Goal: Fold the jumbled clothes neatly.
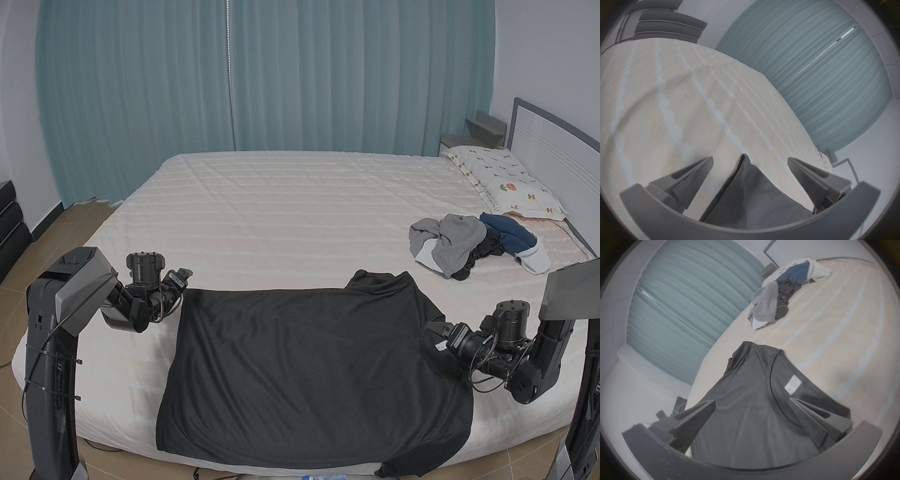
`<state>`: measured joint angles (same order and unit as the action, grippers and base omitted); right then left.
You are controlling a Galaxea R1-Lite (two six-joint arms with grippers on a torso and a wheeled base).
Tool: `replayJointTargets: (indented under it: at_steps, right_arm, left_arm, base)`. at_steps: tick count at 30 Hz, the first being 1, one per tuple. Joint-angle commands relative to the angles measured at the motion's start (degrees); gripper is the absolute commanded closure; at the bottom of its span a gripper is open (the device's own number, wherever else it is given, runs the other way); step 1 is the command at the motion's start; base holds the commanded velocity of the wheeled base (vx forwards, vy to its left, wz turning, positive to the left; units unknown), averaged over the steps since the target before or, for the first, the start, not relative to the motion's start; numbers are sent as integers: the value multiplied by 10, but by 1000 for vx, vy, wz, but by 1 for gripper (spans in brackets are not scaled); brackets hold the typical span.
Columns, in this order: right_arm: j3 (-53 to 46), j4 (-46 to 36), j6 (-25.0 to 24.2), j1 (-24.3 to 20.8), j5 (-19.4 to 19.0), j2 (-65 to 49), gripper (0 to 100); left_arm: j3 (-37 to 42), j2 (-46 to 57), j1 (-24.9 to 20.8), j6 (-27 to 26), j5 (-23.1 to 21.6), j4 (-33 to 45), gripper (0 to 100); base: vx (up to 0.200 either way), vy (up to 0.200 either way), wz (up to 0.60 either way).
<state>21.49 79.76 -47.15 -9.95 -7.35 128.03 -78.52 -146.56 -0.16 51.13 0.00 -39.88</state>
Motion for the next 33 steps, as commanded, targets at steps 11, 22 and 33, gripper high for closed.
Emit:
replayJointTargets:
  at_steps: [11, 22, 33]
  right_arm:
    - [464, -364, 138, -43, 113, 110, 0]
    - [705, -503, 161, -50, 205, 231, 0]
    - [807, -501, 172, -32, 232, 309, 0]
  left_arm:
    - [27, 16, 4, 4, -4, -3, 0]
    - [31, 14, 3, 4, -4, -3, 0]
    - [32, 12, 2, 4, -4, -2, 0]
  base:
    - [0, 0, 0]
    - [0, 0, 0]
    - [0, 0, 0]
